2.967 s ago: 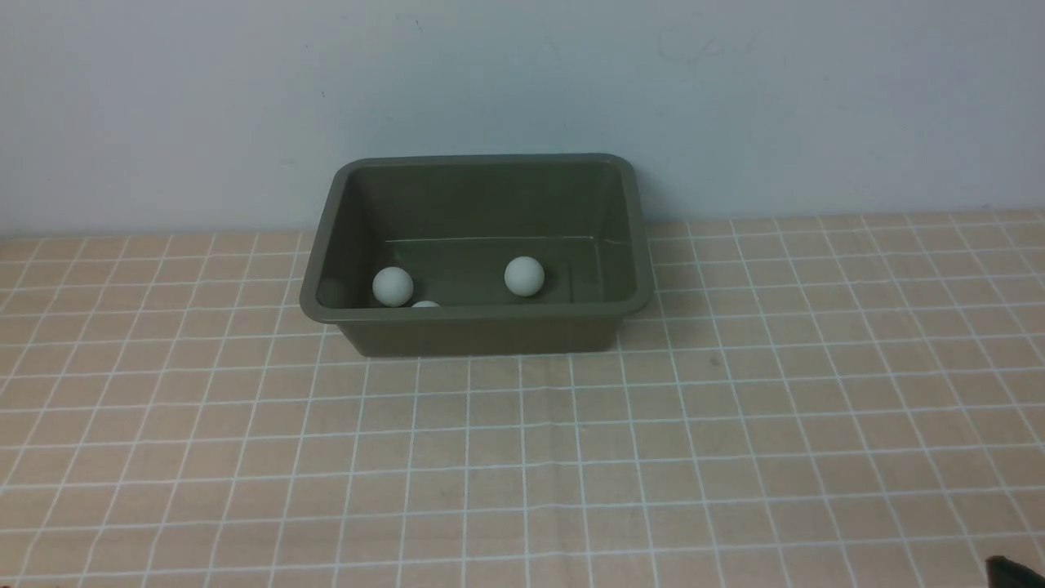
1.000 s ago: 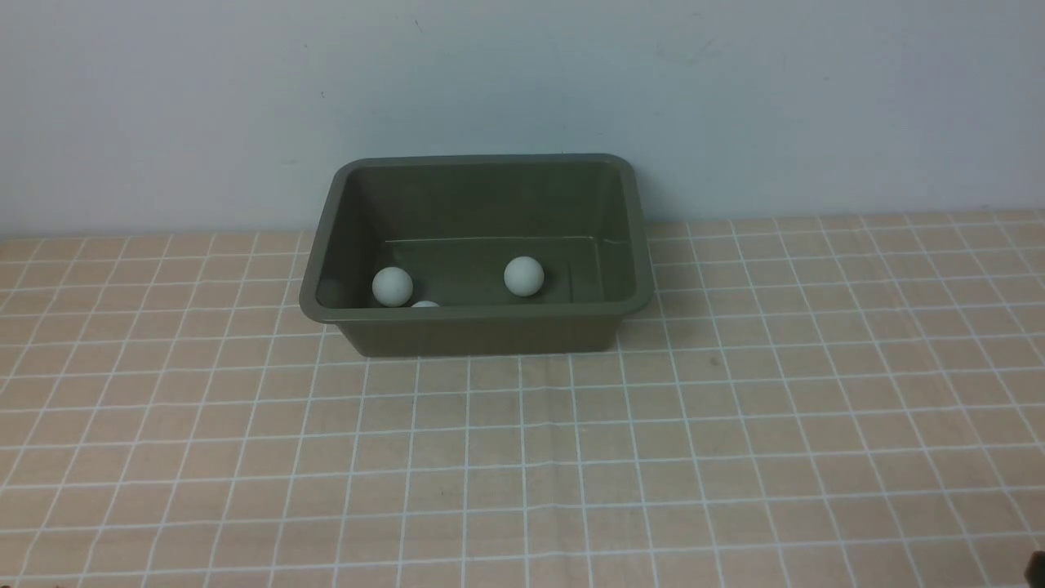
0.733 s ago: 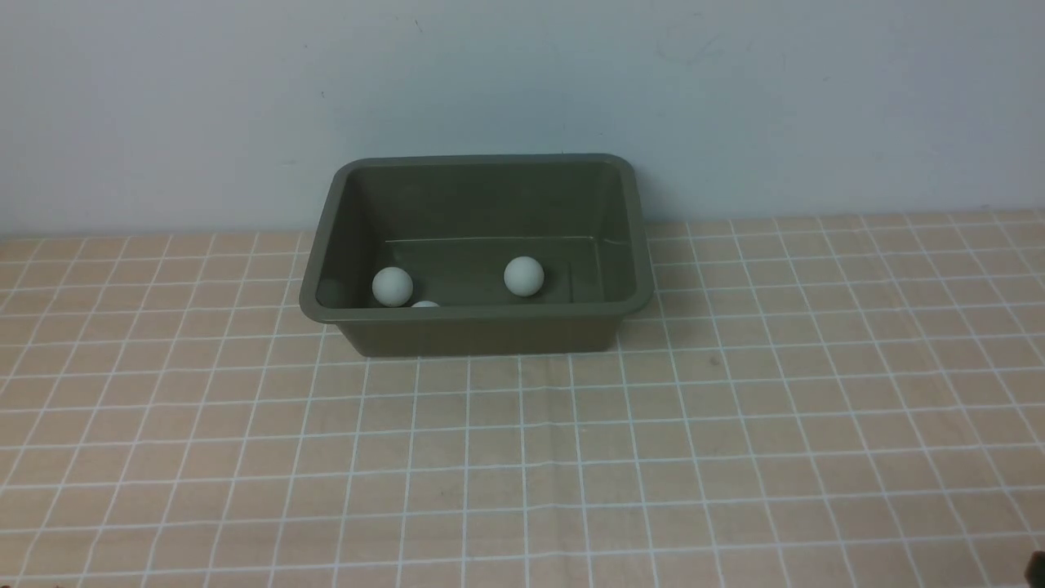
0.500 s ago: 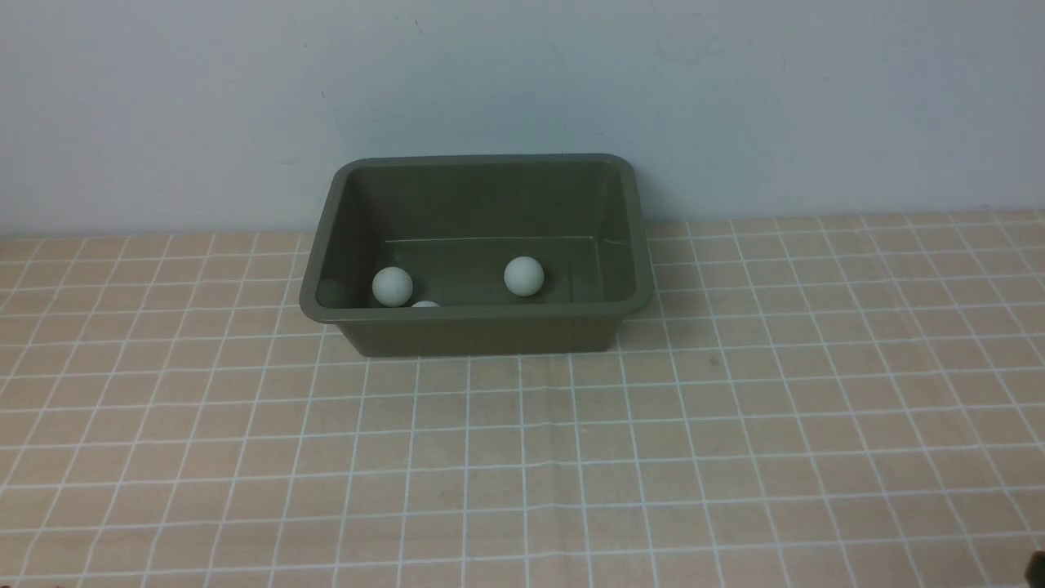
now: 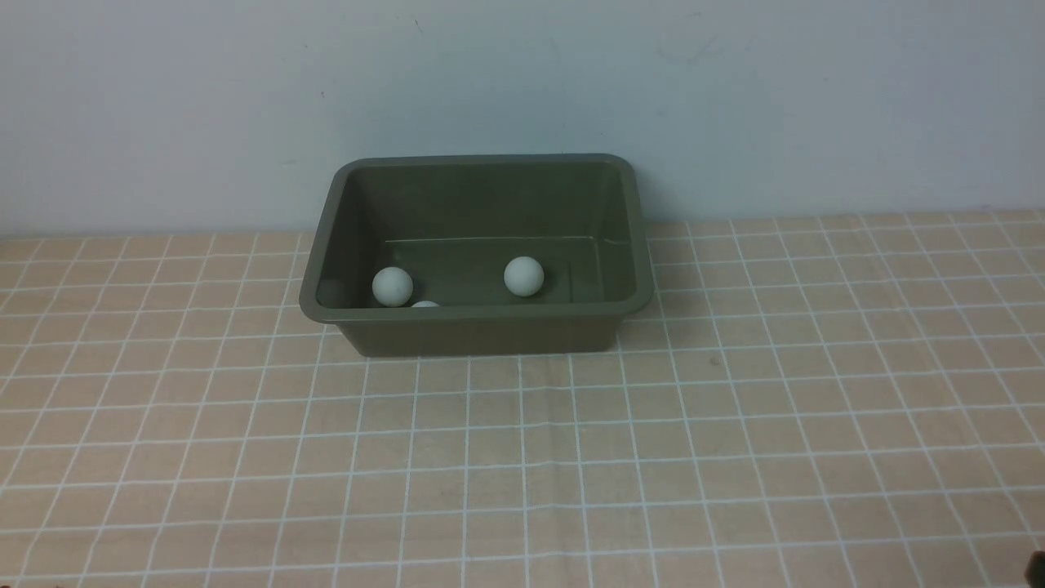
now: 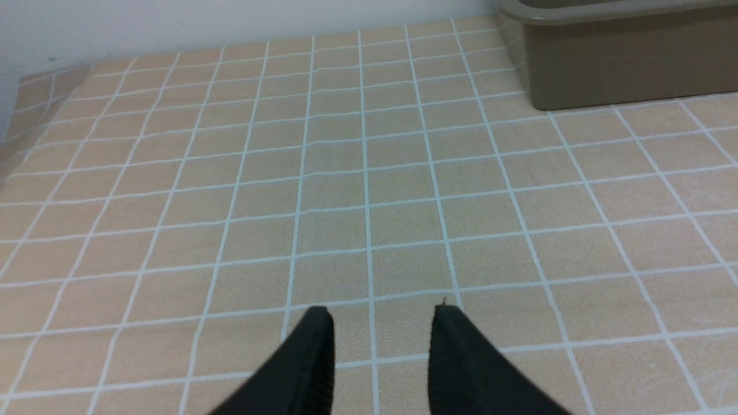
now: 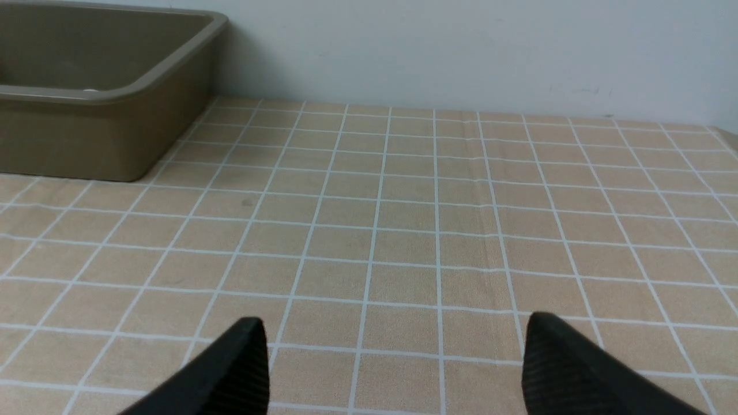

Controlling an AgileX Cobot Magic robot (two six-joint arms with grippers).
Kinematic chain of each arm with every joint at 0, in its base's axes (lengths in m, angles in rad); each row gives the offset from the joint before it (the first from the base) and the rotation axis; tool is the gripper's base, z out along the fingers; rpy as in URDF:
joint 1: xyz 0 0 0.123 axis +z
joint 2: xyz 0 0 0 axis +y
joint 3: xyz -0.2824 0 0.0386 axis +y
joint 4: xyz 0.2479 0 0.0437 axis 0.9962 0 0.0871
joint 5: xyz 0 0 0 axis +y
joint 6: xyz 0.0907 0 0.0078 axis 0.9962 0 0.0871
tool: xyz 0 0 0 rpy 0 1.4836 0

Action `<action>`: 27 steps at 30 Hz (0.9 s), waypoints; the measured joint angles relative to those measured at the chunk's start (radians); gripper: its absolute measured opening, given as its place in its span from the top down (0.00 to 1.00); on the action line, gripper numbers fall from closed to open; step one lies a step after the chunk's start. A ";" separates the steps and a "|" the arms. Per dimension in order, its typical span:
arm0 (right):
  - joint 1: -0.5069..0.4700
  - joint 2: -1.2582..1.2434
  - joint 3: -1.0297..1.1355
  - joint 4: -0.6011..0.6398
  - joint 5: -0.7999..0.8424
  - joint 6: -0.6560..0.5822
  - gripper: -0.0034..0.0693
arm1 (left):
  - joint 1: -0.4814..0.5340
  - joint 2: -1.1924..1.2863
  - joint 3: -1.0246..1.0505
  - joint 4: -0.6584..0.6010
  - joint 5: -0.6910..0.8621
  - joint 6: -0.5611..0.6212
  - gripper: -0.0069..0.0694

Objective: Put the table tennis balls into the box on the light coffee tablecloth.

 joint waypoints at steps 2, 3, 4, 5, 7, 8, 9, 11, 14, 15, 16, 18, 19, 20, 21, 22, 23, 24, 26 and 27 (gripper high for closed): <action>0.000 0.000 0.000 0.000 0.000 0.000 0.22 | 0.000 0.000 0.000 0.000 0.000 0.000 0.67; 0.000 0.000 0.000 0.000 0.000 0.000 0.22 | 0.000 0.000 0.000 0.000 0.000 0.000 0.67; 0.000 0.000 0.000 0.000 0.000 0.000 0.22 | 0.000 0.000 0.000 0.000 0.000 0.000 0.67; 0.000 0.000 0.000 0.000 0.000 0.000 0.22 | 0.000 0.000 0.000 0.000 0.000 0.000 0.67; 0.000 0.000 0.000 -0.006 0.001 0.000 0.22 | 0.000 0.000 0.000 0.000 0.000 0.000 0.67; 0.000 0.000 0.000 -0.023 0.002 0.000 0.22 | 0.000 0.000 0.000 0.000 0.000 0.000 0.67; 0.000 0.000 -0.001 -0.036 0.003 0.004 0.22 | 0.000 0.000 0.000 0.000 0.000 0.000 0.67; 0.000 0.000 -0.001 -0.057 0.004 0.026 0.22 | 0.000 0.000 0.000 0.000 0.000 0.000 0.67; 0.000 0.000 -0.001 -0.104 0.004 0.100 0.22 | 0.000 0.000 0.000 0.000 0.000 0.000 0.67; 0.000 0.000 -0.001 -0.119 0.004 0.126 0.22 | 0.000 0.000 0.000 0.000 0.000 0.000 0.67; 0.000 0.000 -0.001 -0.134 0.003 0.162 0.22 | 0.000 0.000 0.000 0.000 0.000 0.000 0.67; 0.000 0.000 -0.001 -0.168 0.002 0.222 0.22 | 0.000 0.000 0.000 0.000 0.000 0.000 0.67; 0.000 0.000 -0.001 -0.192 0.001 0.259 0.22 | 0.000 0.000 0.000 0.000 0.000 0.000 0.67; 0.000 0.000 -0.001 -0.205 0.001 0.282 0.22 | 0.000 0.000 0.000 0.000 0.000 0.000 0.67; 0.000 0.000 -0.001 -0.217 0.001 0.300 0.22 | 0.000 0.000 0.000 0.000 0.000 0.000 0.67; 0.000 0.000 -0.001 -0.223 0.001 0.309 0.22 | 0.000 0.000 0.000 0.000 0.000 0.000 0.67; 0.000 0.000 -0.001 -0.226 0.001 0.313 0.22 | 0.000 0.000 0.000 0.000 0.000 0.000 0.67; 0.000 0.000 -0.001 -0.228 0.001 0.312 0.22 | 0.000 0.000 0.000 0.000 0.000 0.000 0.67; 0.000 0.000 -0.001 -0.229 0.001 0.312 0.22 | 0.000 0.000 0.000 0.000 0.000 0.000 0.67; 0.000 0.000 -0.001 -0.229 0.001 0.309 0.22 | 0.000 0.000 0.000 0.000 0.000 0.000 0.67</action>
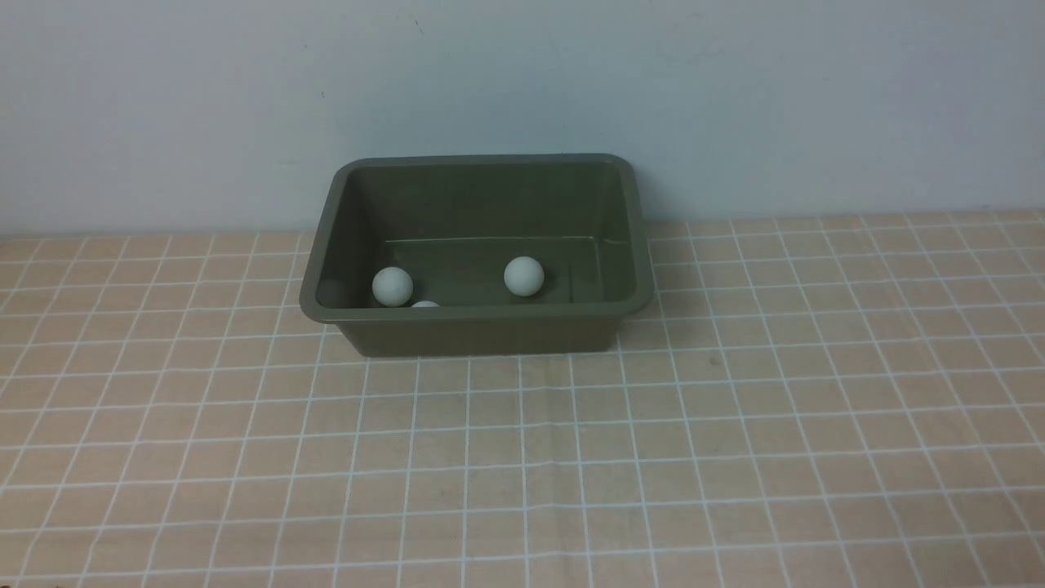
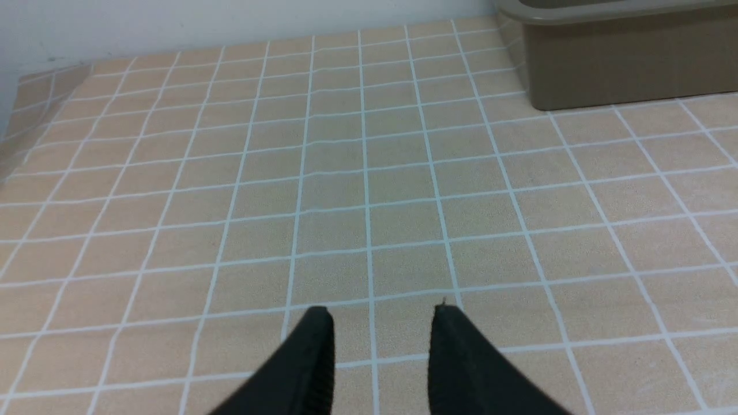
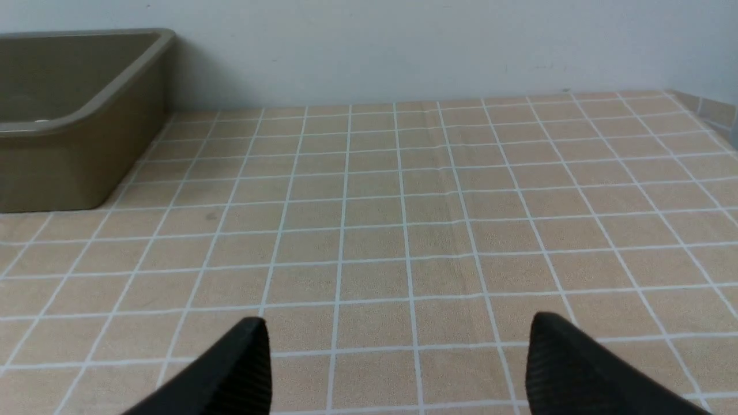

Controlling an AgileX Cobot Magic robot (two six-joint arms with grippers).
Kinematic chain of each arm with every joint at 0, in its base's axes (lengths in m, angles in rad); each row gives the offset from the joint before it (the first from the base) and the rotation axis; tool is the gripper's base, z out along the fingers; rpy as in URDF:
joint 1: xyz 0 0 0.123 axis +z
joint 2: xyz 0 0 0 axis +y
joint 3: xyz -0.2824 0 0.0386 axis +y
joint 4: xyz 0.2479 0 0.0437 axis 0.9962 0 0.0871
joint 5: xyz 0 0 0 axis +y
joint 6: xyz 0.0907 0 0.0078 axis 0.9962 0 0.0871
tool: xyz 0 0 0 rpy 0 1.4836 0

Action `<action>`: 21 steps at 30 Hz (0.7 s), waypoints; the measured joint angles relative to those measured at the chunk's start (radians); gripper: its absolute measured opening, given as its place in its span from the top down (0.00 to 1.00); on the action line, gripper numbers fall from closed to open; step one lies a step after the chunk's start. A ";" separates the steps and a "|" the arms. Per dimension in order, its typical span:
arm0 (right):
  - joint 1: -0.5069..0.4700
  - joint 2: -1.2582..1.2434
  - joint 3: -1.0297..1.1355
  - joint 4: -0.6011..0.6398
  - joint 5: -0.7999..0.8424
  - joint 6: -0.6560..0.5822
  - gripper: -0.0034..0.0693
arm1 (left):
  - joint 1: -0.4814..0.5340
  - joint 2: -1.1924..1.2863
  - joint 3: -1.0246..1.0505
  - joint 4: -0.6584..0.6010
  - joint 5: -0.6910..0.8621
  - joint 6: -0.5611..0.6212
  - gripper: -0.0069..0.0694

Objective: Put the table tennis balls into the box on the light coffee tablecloth.

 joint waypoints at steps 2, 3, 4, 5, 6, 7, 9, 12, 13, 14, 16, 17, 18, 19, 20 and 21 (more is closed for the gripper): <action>0.000 0.000 0.000 0.001 0.000 -0.035 0.22 | 0.000 0.000 0.000 0.000 0.000 0.000 0.67; 0.000 0.000 0.000 0.001 0.000 -0.039 0.22 | 0.000 0.000 0.000 0.000 0.000 0.000 0.67; 0.000 0.000 0.000 0.005 0.000 -0.066 0.22 | 0.000 0.000 0.000 0.000 0.000 0.000 0.67; 0.000 0.000 0.000 0.012 0.000 -0.101 0.22 | 0.000 0.000 0.000 0.000 0.000 0.000 0.67; 0.000 0.000 0.000 0.013 0.000 -0.101 0.22 | 0.000 0.000 0.000 0.000 0.000 0.000 0.67; 0.000 0.000 -0.001 0.019 0.000 -0.123 0.22 | 0.000 0.000 0.000 0.000 0.000 0.000 0.67; 0.000 0.000 -0.001 0.019 0.000 -0.139 0.22 | 0.000 0.000 0.000 0.000 0.000 0.000 0.67; 0.000 0.000 -0.001 0.022 -0.001 -0.144 0.22 | 0.000 0.000 0.000 0.000 0.000 0.000 0.67; 0.000 0.000 -0.001 0.022 0.000 -0.144 0.22 | 0.000 0.000 0.000 0.000 0.000 0.000 0.67; 0.000 0.000 -0.001 0.022 0.000 -0.145 0.22 | 0.000 0.000 0.000 0.000 0.000 0.000 0.67; 0.000 0.000 -0.001 0.022 0.000 -0.145 0.22 | 0.000 0.000 0.000 0.000 0.000 0.000 0.67; 0.000 0.000 -0.001 0.022 0.000 -0.145 0.22 | 0.000 0.000 0.000 0.000 0.000 0.000 0.67; 0.000 0.000 -0.001 0.022 0.000 -0.145 0.22 | 0.000 0.000 0.000 0.000 0.000 0.000 0.67; 0.000 0.000 -0.001 0.022 0.000 -0.145 0.22 | 0.000 0.000 0.000 0.000 0.000 0.000 0.67; 0.000 0.000 -0.001 0.022 0.000 -0.145 0.22 | 0.000 0.000 0.000 0.000 0.000 0.000 0.67; 0.000 0.000 -0.001 0.022 0.000 -0.145 0.22 | 0.000 0.000 0.000 0.000 0.000 0.000 0.67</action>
